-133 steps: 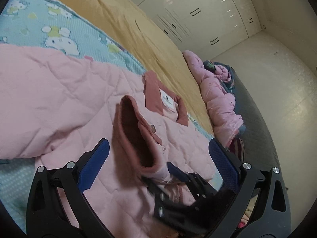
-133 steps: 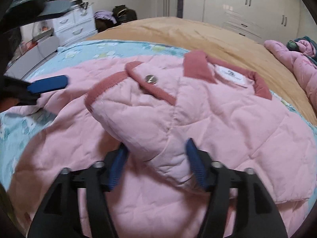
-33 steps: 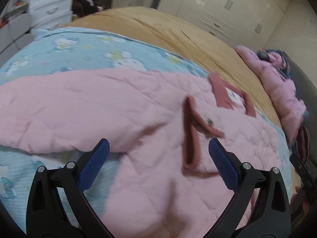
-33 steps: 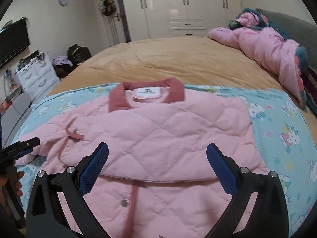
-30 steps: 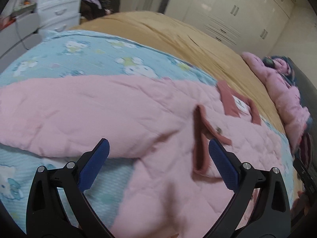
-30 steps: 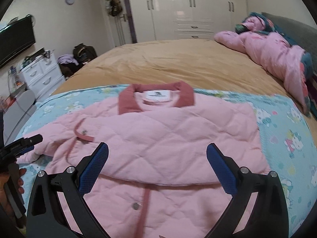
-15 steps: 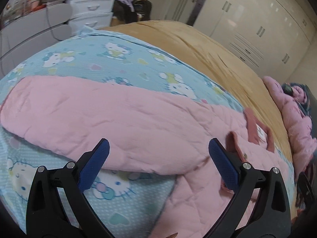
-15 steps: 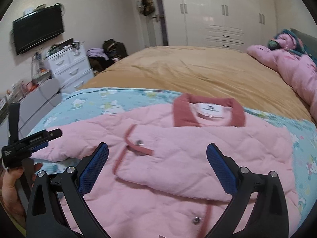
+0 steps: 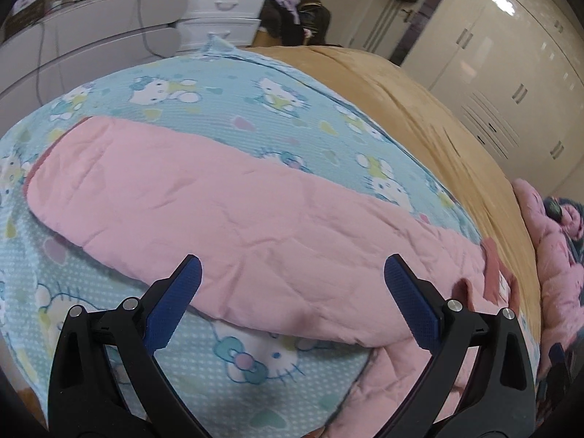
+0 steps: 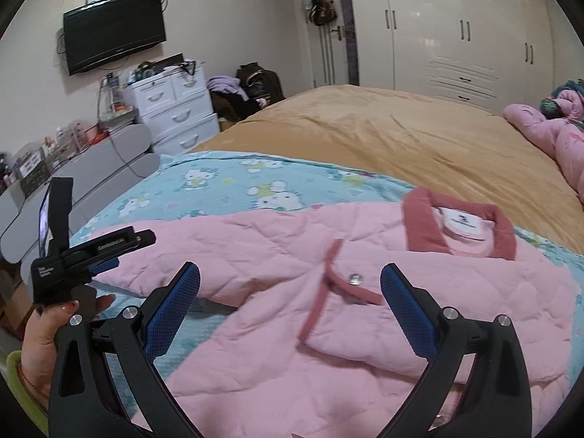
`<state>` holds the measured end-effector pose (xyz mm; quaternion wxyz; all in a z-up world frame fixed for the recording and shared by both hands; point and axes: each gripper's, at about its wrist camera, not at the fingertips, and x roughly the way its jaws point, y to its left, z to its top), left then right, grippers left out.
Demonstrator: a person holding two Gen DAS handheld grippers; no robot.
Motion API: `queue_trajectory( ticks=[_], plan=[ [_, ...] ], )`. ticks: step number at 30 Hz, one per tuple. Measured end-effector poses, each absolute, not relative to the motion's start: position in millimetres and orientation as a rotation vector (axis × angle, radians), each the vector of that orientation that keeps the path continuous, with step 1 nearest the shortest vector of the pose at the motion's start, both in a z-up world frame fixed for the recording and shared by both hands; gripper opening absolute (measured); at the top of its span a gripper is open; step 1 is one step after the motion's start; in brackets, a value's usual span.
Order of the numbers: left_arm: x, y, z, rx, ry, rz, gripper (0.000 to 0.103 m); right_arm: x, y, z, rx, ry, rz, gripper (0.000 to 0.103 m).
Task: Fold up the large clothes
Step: 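Move the left gripper to the other sleeve cuff and grasp it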
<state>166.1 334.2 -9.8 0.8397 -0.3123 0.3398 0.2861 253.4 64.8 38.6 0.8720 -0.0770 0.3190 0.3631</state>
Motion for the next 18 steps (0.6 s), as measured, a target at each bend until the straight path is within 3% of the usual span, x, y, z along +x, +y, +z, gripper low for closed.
queue_trajectory(
  ticks=[18],
  plan=[
    [124,394,-34,-0.83,0.71,0.765,0.094,239,126,32,-0.194,0.72,0.878,0.099]
  ],
)
